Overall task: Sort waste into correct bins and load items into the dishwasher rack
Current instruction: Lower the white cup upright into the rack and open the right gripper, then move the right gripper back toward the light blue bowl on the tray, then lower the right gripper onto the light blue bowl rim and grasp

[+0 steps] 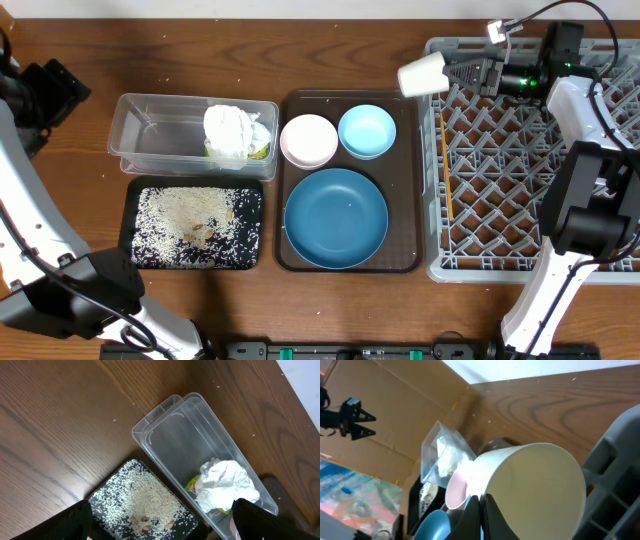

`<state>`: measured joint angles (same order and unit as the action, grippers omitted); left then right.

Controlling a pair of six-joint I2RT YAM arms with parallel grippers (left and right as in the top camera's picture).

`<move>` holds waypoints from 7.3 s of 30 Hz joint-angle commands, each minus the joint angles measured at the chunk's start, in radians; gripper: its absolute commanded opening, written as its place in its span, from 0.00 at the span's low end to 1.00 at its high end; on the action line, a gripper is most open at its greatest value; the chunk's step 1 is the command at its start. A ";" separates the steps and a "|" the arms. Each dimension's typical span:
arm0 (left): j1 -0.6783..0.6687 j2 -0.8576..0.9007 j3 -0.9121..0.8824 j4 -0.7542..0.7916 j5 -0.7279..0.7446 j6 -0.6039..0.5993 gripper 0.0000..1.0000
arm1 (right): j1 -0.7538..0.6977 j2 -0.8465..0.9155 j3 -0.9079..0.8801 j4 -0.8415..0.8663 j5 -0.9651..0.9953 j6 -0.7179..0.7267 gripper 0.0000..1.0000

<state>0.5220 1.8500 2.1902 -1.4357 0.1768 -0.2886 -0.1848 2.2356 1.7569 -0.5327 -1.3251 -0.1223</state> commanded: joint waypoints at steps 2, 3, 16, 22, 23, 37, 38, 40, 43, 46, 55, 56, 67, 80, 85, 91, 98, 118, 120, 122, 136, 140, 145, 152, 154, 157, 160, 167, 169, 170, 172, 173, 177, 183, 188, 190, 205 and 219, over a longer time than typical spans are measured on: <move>0.003 0.006 0.005 -0.003 -0.004 -0.002 0.92 | -0.006 0.006 0.000 -0.014 0.072 -0.014 0.01; 0.003 0.006 0.005 -0.003 -0.004 -0.002 0.92 | -0.007 0.006 0.000 -0.026 0.099 -0.014 0.01; 0.003 0.006 0.005 -0.003 -0.004 -0.002 0.92 | -0.041 0.006 0.000 -0.198 0.223 -0.119 0.01; 0.003 0.006 0.005 -0.003 -0.004 -0.002 0.92 | -0.063 0.006 0.000 -0.294 0.304 -0.148 0.01; 0.003 0.006 0.005 -0.003 -0.004 -0.002 0.92 | -0.068 0.006 0.000 -0.310 0.324 -0.148 0.02; 0.003 0.006 0.005 -0.003 -0.005 -0.002 0.92 | -0.149 -0.057 0.003 -0.447 0.382 -0.143 0.44; 0.003 0.006 0.005 -0.003 -0.005 -0.002 0.92 | -0.150 -0.075 0.003 -0.448 0.388 -0.140 0.44; 0.003 0.006 0.005 -0.003 -0.005 -0.002 0.92 | -0.145 -0.113 0.003 -0.448 0.404 -0.122 0.44; 0.003 0.006 0.005 -0.003 -0.005 -0.002 0.92 | -0.121 -0.191 0.003 -0.448 0.473 -0.092 0.44; 0.003 0.006 0.005 -0.003 -0.005 -0.002 0.92 | -0.071 -0.280 0.003 -0.449 0.578 -0.072 0.43; 0.003 0.006 0.005 -0.003 -0.005 -0.002 0.92 | 0.227 -0.442 0.003 -0.520 0.969 -0.005 0.43; 0.003 0.006 0.005 -0.003 -0.005 -0.002 0.92 | 0.267 -0.442 0.003 -0.533 1.011 -0.005 0.43; 0.003 0.006 0.005 -0.003 -0.005 -0.002 0.92 | 0.477 -0.375 -0.022 -0.563 1.581 0.239 0.54; 0.003 0.006 0.005 -0.003 -0.005 -0.002 0.92 | 0.451 -0.297 -0.087 -0.539 1.440 0.256 0.38; 0.003 0.006 0.005 -0.003 -0.005 -0.002 0.92 | 0.454 -0.274 -0.104 -0.519 1.394 0.254 0.37; 0.003 0.006 0.005 -0.003 -0.005 -0.002 0.92 | 0.464 -0.276 -0.102 -0.460 1.230 0.221 0.38; 0.003 0.006 0.005 -0.003 -0.005 -0.002 0.92 | 0.506 -0.276 -0.102 -0.466 1.305 0.214 0.38; 0.003 0.006 0.005 -0.003 -0.005 -0.002 0.92 | 0.452 -0.275 -0.150 -0.394 1.452 0.312 0.38; 0.003 0.006 0.005 -0.003 -0.005 -0.002 0.92 | 0.452 -0.275 -0.161 -0.392 1.452 0.312 0.32; 0.003 0.006 0.005 -0.003 -0.005 -0.002 0.92 | 0.452 -0.275 -0.167 -0.394 1.452 0.312 0.27; 0.003 0.006 0.005 -0.003 -0.005 -0.002 0.92 | 0.454 -0.275 -0.168 -0.410 1.365 0.229 0.14; 0.003 0.006 0.005 -0.003 -0.005 -0.002 0.92 | 0.454 -0.275 -0.168 -0.422 1.365 0.229 0.14; 0.003 0.006 0.005 -0.003 -0.005 -0.002 0.92 | 0.454 -0.275 -0.168 -0.426 1.365 0.210 0.08; 0.003 0.006 0.005 -0.003 -0.005 -0.002 0.92 | 0.454 -0.275 -0.168 -0.430 1.365 0.210 0.01; 0.003 0.006 0.005 -0.003 -0.005 -0.002 0.92 | 0.455 -0.275 -0.168 -0.432 1.365 0.210 0.02; 0.003 0.006 0.005 -0.003 -0.005 -0.002 0.92 | 0.457 -0.275 -0.168 -0.440 1.364 0.201 0.02; 0.003 0.006 0.005 -0.003 -0.005 -0.002 0.92 | 0.463 -0.275 -0.168 -0.443 1.365 0.183 0.02; 0.003 0.006 0.005 -0.003 -0.005 -0.002 0.92 | 0.463 -0.275 -0.168 -0.447 1.365 0.184 0.03; 0.003 0.006 0.005 -0.003 -0.005 -0.002 0.92 | 0.463 -0.275 -0.168 -0.447 1.365 0.184 0.06; 0.003 0.006 0.005 -0.003 -0.005 -0.002 0.92 | 0.463 -0.275 -0.168 -0.445 1.365 0.184 0.09; 0.003 0.006 0.005 -0.003 -0.005 -0.002 0.92 | 0.463 -0.275 -0.167 -0.438 1.365 0.184 0.14; 0.003 0.006 0.005 -0.003 -0.005 -0.002 0.92 | 0.463 -0.276 -0.167 -0.432 1.365 0.184 0.17; 0.003 0.006 0.005 -0.003 -0.005 -0.002 0.92 | 0.463 -0.282 -0.133 -0.433 1.365 0.177 0.25; 0.003 0.006 0.005 -0.003 -0.005 -0.002 0.92 | 0.479 -0.314 -0.038 -0.491 1.294 0.177 0.31; 0.003 0.006 0.005 -0.003 -0.005 -0.002 0.92 | 0.526 -0.328 -0.019 -0.500 1.190 0.177 0.33; 0.003 0.006 0.005 -0.003 -0.005 -0.002 0.92 | 0.553 -0.326 -0.020 -0.499 1.186 0.169 0.32; 0.003 0.006 0.005 -0.003 -0.005 -0.002 0.92 | 0.707 -0.323 -0.076 -0.369 1.246 0.025 0.32; 0.003 0.006 0.005 -0.003 -0.005 -0.002 0.92 | 0.719 -0.319 -0.236 -0.185 1.246 0.000 0.27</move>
<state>0.5220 1.8500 2.1902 -1.4357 0.1768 -0.2886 0.5270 1.9308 1.5528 -0.7372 -0.0879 -0.1108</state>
